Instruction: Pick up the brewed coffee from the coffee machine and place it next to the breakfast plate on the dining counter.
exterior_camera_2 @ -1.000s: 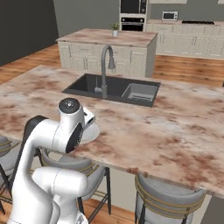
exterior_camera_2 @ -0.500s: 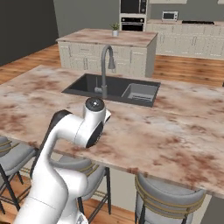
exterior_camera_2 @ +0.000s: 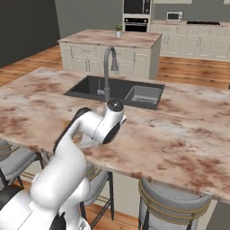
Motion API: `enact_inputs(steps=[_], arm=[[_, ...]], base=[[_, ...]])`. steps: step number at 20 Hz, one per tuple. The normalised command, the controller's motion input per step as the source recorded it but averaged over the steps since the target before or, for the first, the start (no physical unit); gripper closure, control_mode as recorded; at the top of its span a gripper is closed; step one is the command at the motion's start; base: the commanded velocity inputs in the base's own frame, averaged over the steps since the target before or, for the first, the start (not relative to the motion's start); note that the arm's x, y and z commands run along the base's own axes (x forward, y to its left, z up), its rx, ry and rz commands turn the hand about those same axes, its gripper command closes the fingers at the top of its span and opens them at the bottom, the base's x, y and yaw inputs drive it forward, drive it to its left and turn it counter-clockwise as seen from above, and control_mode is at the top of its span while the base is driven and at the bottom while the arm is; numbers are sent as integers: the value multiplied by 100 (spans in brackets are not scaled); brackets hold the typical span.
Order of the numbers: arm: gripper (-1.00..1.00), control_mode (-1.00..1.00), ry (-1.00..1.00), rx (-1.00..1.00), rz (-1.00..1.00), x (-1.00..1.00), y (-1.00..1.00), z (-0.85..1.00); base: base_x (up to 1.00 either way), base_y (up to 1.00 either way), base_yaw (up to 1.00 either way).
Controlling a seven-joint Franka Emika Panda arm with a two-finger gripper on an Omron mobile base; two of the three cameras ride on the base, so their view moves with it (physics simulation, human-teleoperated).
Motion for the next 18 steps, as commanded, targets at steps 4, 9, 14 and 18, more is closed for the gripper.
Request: enact_inputs(steps=[4, 9, 14, 18], arm=[[100, -100, 3, 4, 0, 66, -23, -34], [100, -100, 4, 0, 0, 64, -8, -39], [100, -100, 5, 0, 0, 53, -2, -48], [100, -100, 3, 0, 1, 38, -2, -50]], base=[[0, 0, 0], [0, 0, 0], [0, 0, 0], [0, 0, 0]])
